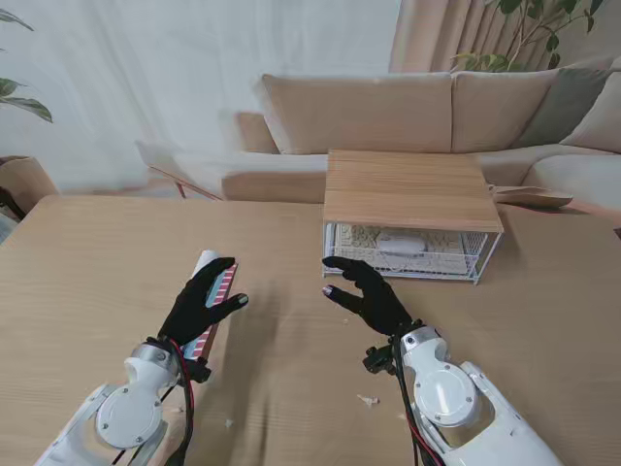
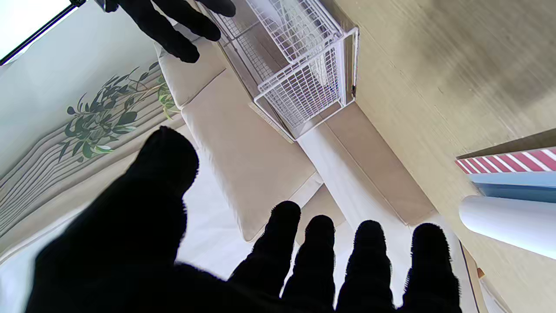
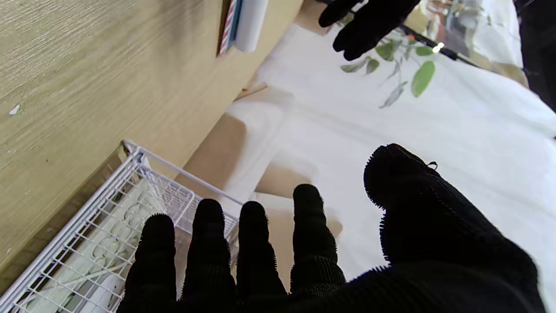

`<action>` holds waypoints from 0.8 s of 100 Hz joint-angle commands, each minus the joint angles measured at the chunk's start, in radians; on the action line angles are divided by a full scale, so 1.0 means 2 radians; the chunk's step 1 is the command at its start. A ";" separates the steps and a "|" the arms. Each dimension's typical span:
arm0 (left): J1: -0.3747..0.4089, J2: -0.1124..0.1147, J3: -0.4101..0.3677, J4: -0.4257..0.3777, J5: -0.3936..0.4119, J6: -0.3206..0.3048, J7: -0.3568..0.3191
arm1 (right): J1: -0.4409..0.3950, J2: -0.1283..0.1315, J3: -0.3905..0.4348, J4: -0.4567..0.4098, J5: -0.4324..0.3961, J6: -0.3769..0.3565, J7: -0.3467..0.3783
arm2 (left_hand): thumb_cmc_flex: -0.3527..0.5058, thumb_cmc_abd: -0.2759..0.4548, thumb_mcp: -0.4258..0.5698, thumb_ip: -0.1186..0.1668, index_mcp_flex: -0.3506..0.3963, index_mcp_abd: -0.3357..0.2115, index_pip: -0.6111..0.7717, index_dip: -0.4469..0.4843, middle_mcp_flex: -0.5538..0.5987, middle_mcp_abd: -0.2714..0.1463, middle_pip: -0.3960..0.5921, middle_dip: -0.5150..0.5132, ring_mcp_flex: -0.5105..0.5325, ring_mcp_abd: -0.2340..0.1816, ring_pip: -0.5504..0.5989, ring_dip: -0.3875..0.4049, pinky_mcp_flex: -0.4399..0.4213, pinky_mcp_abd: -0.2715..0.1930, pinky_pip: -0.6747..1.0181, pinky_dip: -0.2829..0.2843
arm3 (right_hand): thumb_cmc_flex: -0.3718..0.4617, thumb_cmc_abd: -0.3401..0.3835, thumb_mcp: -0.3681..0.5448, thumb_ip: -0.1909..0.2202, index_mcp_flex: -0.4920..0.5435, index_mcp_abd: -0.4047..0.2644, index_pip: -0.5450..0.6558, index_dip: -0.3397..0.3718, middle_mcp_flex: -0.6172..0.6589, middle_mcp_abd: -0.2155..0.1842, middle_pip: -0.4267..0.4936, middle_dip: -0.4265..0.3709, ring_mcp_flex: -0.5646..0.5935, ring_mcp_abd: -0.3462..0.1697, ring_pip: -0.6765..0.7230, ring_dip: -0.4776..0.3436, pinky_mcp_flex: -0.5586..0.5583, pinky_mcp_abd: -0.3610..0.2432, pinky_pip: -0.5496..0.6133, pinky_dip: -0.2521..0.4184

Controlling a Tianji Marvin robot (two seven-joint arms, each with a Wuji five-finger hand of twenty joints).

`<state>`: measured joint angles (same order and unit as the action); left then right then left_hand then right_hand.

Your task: Unroll the mouse pad and set up the keyboard and mouse from the tabletop organizer

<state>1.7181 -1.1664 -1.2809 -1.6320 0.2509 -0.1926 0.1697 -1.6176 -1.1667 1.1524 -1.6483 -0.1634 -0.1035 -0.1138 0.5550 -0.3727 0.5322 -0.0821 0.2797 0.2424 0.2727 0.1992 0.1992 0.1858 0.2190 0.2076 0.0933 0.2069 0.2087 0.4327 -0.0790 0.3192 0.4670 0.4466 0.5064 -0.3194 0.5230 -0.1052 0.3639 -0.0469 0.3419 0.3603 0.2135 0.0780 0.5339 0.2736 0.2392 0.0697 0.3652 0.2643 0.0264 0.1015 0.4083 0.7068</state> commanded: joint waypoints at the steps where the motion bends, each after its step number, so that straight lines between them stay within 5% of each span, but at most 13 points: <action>1: 0.004 -0.001 -0.001 -0.002 0.002 0.003 -0.006 | -0.001 -0.004 -0.002 -0.001 0.002 0.004 0.008 | 0.002 0.010 -0.003 0.012 -0.005 -0.010 0.004 0.003 -0.005 -0.009 0.001 -0.001 -0.015 -0.016 -0.008 0.001 -0.004 0.002 0.002 0.000 | -0.006 0.012 -0.012 0.023 -0.002 -0.014 0.000 -0.001 -0.001 -0.006 0.004 0.002 -0.006 -0.007 -0.003 -0.002 0.002 -0.009 -0.013 0.009; 51: 0.017 -0.001 -0.017 -0.016 0.020 0.002 0.001 | 0.004 -0.004 -0.014 -0.008 0.004 0.014 0.011 | 0.008 0.008 -0.002 0.012 0.001 -0.009 0.003 0.002 -0.002 -0.006 0.006 0.002 -0.015 -0.015 -0.010 0.000 -0.005 0.002 -0.004 0.001 | -0.006 0.013 -0.011 0.023 -0.002 -0.014 0.000 -0.002 -0.001 -0.006 0.004 0.003 -0.006 -0.006 -0.002 -0.002 0.002 -0.009 -0.013 0.009; 68: 0.021 -0.001 -0.032 -0.044 0.072 0.049 0.024 | 0.004 -0.005 -0.013 -0.008 0.008 0.017 0.009 | 0.021 -0.003 0.003 0.012 0.005 -0.003 0.009 0.006 0.002 -0.002 0.048 0.026 -0.010 -0.005 0.018 0.020 -0.001 -0.005 0.028 0.022 | -0.006 0.013 -0.011 0.023 -0.002 -0.014 0.000 -0.002 0.000 -0.006 0.004 0.003 -0.006 -0.007 -0.003 -0.002 0.001 -0.009 -0.013 0.009; 80: 0.014 0.003 -0.047 -0.063 0.104 0.113 0.013 | 0.002 -0.005 -0.012 -0.011 0.009 0.018 0.009 | 0.023 -0.014 -0.001 0.013 0.002 0.003 0.010 0.007 0.002 -0.001 0.052 0.029 -0.010 -0.001 0.020 0.019 0.002 -0.007 0.037 0.020 | -0.006 0.013 -0.012 0.023 -0.002 -0.014 0.001 -0.001 0.000 -0.006 0.005 0.003 -0.006 -0.007 -0.003 -0.002 0.001 -0.010 -0.013 0.010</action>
<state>1.7635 -1.1680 -1.3544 -1.7353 0.4656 0.0100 0.2296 -1.6053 -1.1681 1.1289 -1.6600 -0.1478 -0.0729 -0.1059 0.5794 -0.3799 0.5335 -0.0821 0.2807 0.2424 0.2856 0.2015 0.2009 0.1858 0.3022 0.2539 0.0933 0.2097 0.2355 0.4568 -0.0777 0.3207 0.5037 0.4718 0.5064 -0.3194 0.5229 -0.1052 0.3639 -0.0469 0.3419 0.3603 0.2135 0.0780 0.5339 0.2736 0.2392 0.0697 0.3652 0.2643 0.0264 0.1015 0.4083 0.7070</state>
